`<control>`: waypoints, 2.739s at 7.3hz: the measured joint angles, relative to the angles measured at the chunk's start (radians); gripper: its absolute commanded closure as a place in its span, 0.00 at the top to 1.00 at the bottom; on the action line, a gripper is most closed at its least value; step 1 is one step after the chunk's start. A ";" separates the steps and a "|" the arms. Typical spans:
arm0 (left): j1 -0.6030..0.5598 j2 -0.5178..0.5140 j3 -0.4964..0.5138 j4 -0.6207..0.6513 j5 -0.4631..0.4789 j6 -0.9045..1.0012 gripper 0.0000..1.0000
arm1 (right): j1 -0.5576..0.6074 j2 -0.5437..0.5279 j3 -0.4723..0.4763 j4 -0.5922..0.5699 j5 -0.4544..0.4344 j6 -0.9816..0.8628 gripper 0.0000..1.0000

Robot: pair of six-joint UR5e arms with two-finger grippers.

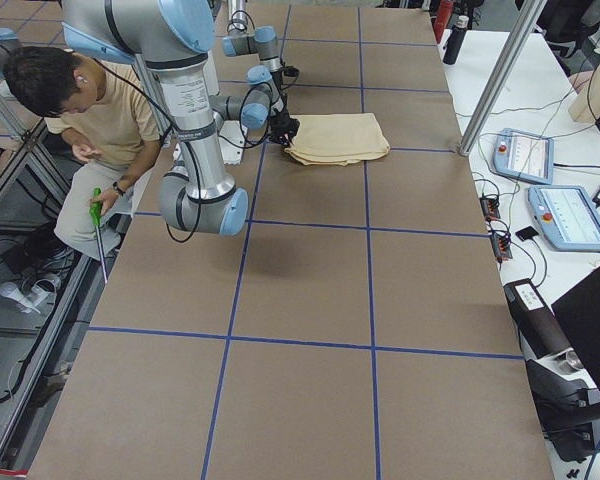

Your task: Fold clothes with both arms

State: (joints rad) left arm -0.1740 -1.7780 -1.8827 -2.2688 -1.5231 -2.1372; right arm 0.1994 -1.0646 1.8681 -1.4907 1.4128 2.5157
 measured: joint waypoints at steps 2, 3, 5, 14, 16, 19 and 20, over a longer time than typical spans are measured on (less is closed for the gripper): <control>0.001 0.004 -0.001 0.000 0.001 0.000 0.00 | 0.000 0.000 0.000 0.000 0.000 0.000 0.00; 0.001 0.006 -0.004 0.000 0.001 0.000 0.00 | 0.000 0.000 0.000 0.000 0.000 0.000 0.00; 0.001 0.013 -0.032 0.000 0.001 -0.001 0.00 | 0.001 0.000 0.004 0.000 0.000 0.000 0.00; -0.323 -0.129 -0.114 0.239 -0.255 0.176 0.00 | 0.276 0.226 -0.062 -0.216 0.245 -0.308 0.00; -0.374 -0.158 0.030 0.199 -0.267 0.241 0.00 | 0.312 0.320 -0.312 -0.076 0.291 -0.450 0.00; -0.469 -0.163 0.181 0.084 -0.272 0.341 1.00 | 0.354 0.422 -0.531 0.035 0.328 -0.536 1.00; -0.503 -0.164 0.222 0.032 -0.273 0.377 1.00 | 0.382 0.478 -0.641 0.097 0.351 -0.546 1.00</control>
State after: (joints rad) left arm -0.6765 -1.9416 -1.6606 -2.2367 -1.7965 -1.7597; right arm 0.5816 -0.5866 1.2269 -1.3932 1.7638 1.9693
